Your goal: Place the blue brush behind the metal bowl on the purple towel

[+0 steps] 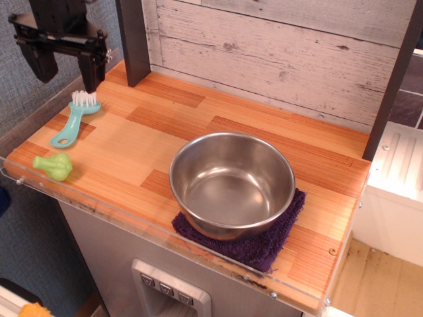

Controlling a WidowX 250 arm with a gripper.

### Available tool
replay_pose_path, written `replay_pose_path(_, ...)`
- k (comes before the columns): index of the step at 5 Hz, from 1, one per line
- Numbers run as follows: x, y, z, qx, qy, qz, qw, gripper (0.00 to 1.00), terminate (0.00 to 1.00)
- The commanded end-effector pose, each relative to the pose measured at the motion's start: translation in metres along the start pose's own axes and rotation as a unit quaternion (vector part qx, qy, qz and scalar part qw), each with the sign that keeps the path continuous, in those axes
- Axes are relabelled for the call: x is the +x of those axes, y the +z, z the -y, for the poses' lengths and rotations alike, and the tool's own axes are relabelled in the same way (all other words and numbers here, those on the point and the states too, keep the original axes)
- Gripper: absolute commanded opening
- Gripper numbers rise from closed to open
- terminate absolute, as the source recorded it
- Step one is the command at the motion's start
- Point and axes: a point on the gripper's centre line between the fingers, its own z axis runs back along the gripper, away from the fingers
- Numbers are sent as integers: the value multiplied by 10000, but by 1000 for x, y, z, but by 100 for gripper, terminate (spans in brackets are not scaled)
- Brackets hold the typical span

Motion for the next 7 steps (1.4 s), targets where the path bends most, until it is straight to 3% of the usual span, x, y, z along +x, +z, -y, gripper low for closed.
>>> replay_pose_path(1,21,-33,-3,293,512,313,9978,100,0)
replay_pose_path(3,24,-43,-22,549,590,128,9967,100,0)
replay_pose_path(7,28,-79,-21,588,494,-338,9965,100,0)
